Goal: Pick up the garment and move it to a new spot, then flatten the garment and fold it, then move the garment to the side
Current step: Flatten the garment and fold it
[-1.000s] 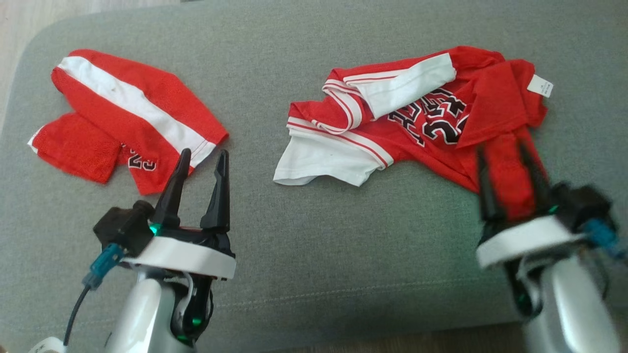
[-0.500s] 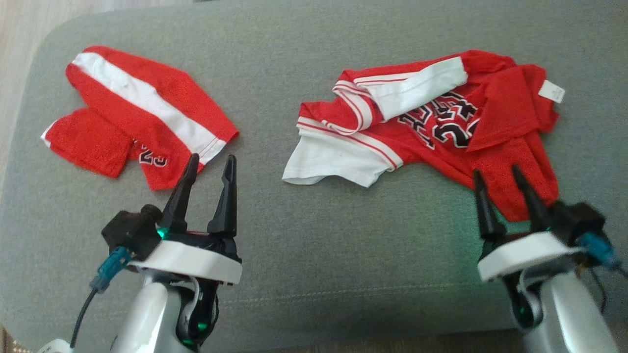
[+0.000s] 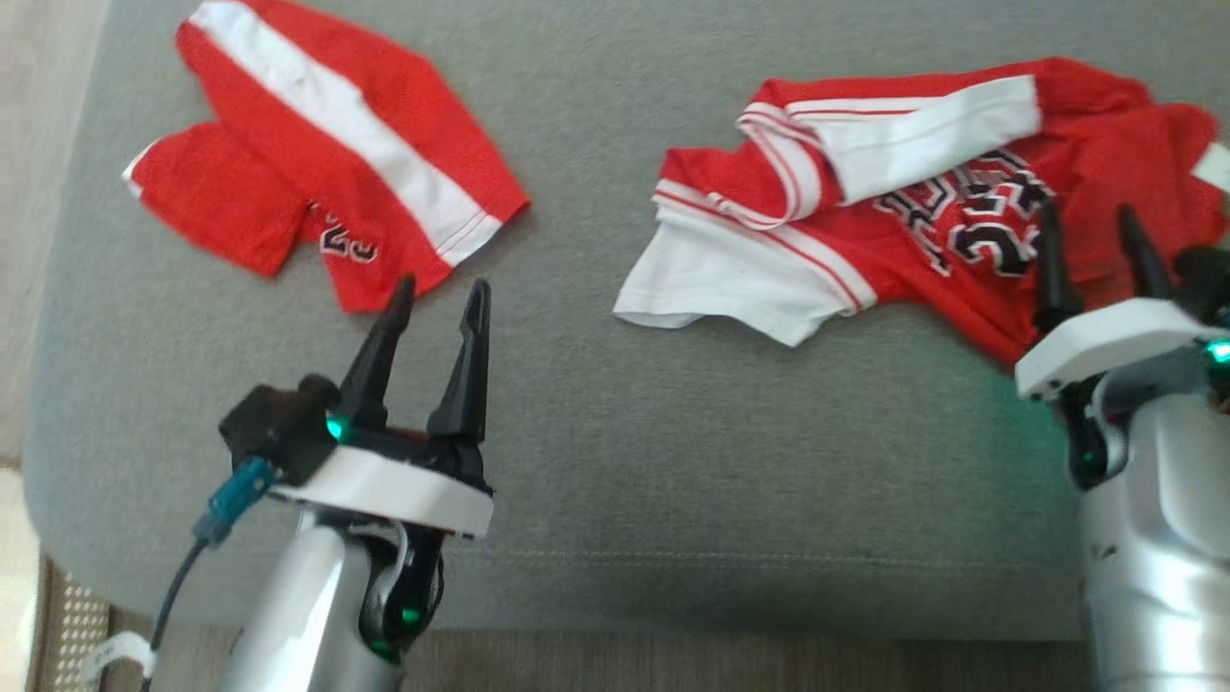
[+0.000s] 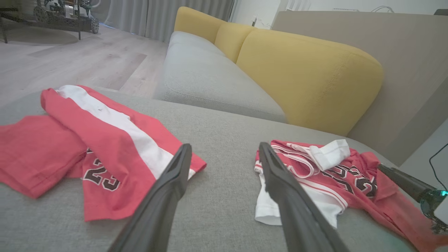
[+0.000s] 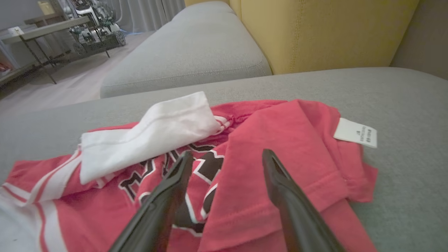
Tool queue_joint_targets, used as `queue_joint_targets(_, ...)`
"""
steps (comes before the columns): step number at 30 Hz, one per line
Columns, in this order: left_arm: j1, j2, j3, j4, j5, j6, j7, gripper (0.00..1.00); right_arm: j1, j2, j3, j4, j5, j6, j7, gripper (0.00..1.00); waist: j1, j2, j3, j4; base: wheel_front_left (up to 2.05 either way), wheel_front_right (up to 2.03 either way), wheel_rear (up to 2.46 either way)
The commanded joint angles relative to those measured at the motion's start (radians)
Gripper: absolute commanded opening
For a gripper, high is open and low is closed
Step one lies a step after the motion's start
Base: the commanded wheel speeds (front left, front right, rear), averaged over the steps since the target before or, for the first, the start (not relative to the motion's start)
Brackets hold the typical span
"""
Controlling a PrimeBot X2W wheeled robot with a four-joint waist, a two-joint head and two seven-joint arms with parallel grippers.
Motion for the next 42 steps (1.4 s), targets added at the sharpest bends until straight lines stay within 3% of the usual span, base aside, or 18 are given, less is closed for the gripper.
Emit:
queue_joint_targets(1,-0.039,0.008,0.025,-0.029,0.007,-0.005,-0.008,1.0,-0.039,-0.003,0.003,-0.013,-0.023,0.0,-0.002,1.0,0.0,0.0,0.022,0.024,0.0,0.0,0.0)
queue_joint_targets(8,-0.05,0.008,0.019,-0.026,0.0,-0.006,-0.008,1.0,-0.131,-0.003,-0.132,0.1,-0.138,0.0,-0.019,1.0,0.0,0.0,0.037,0.049,0.0,0.0,0.0)
queue_joint_targets(9,-0.051,0.008,0.018,-0.026,-0.001,-0.005,-0.008,1.0,-0.14,-0.003,-0.146,0.117,-0.144,0.0,-0.02,0.73,0.0,0.0,0.037,0.05,0.0,0.0,0.0)
queue_joint_targets(10,-0.052,0.008,0.018,-0.026,-0.002,-0.005,-0.008,1.0,-0.149,-0.003,-0.157,0.132,-0.148,0.0,-0.022,0.0,0.0,0.0,0.038,0.051,0.0,0.0,0.0)
queue_joint_targets(14,-0.059,0.008,0.016,-0.024,-0.008,-0.001,-0.008,1.0,-0.181,-0.003,-0.16,0.16,-0.158,0.0,-0.045,0.0,0.0,0.0,0.037,0.052,0.0,0.0,0.0)
queue_joint_targets(19,-0.056,0.008,0.015,-0.018,-0.015,0.004,-0.008,1.0,-0.222,-0.003,0.032,0.122,-0.067,0.0,-0.065,0.0,0.0,0.0,0.019,0.042,0.0,0.0,0.0)
queue_joint_targets(25,-0.043,0.008,0.012,-0.015,-0.026,0.011,-0.008,1.0,-0.247,-0.003,0.293,-0.035,0.132,0.0,-0.052,0.0,0.0,0.0,-0.013,0.035,0.0,0.0,0.0)
queue_joint_targets(29,-0.035,0.008,0.013,-0.019,-0.03,0.017,-0.008,1.0,-0.26,-0.003,0.342,-0.144,0.198,0.0,-0.002,0.0,0.0,0.0,-0.022,0.032,0.0,0.0,0.0)
queue_joint_targets(32,-0.03,0.008,0.014,-0.025,-0.032,0.021,-0.008,1.0,-0.261,-0.012,0.263,-0.211,0.166,0.0,0.075,0.0,0.0,0.0,-0.022,0.032,0.0,0.0,0.0)
queue_joint_targets(42,-0.045,0.008,0.015,-0.03,-0.035,0.019,-0.008,1.0,-0.227,-0.156,-0.177,-0.278,-0.189,0.0,0.325,0.0,0.0,0.0,0.019,0.053,0.0,0.0,0.0)
